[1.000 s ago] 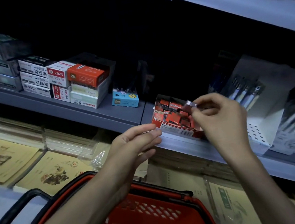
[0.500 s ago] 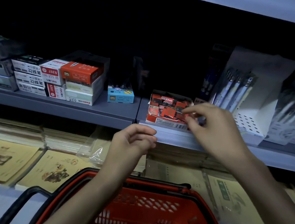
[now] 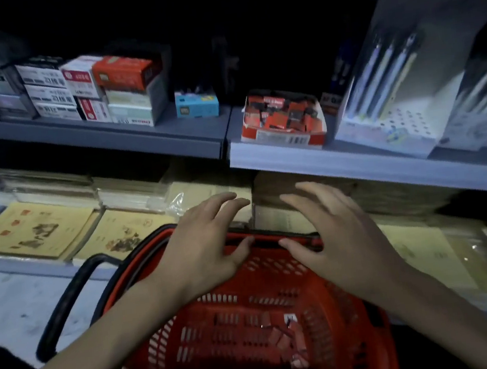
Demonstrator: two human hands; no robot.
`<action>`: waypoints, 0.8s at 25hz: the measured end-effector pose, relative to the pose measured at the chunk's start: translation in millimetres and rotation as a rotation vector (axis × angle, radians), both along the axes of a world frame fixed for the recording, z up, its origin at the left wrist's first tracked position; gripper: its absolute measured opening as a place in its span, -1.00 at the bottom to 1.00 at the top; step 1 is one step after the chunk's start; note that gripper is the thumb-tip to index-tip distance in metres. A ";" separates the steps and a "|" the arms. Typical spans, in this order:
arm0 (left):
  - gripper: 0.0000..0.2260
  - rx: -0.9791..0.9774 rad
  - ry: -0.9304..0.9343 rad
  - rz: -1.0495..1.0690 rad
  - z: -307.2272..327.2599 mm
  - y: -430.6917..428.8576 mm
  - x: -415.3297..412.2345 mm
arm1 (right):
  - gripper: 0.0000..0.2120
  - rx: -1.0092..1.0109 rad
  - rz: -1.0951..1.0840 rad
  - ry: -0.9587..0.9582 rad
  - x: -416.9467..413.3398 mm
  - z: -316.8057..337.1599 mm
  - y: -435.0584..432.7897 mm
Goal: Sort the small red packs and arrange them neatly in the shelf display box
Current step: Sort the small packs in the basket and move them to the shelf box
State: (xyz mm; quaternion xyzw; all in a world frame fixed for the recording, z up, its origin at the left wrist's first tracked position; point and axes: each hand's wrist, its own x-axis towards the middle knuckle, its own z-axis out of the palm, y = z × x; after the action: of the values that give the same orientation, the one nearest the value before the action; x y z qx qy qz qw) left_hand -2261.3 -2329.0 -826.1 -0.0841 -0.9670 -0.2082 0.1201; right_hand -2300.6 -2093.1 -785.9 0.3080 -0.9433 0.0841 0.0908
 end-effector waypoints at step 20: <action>-0.24 -0.947 -0.616 -0.066 -187.3 -39.0 114.7 | -0.68 0.676 0.276 -0.250 126.2 -217.2 85.2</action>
State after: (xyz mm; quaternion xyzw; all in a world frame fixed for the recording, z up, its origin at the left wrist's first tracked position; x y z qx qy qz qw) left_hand -2146.5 -2368.0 -1013.4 -0.0944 -0.9421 0.2298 -0.2251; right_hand -2174.5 -2007.8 -1003.1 0.4321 -0.8712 -0.1835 -0.1437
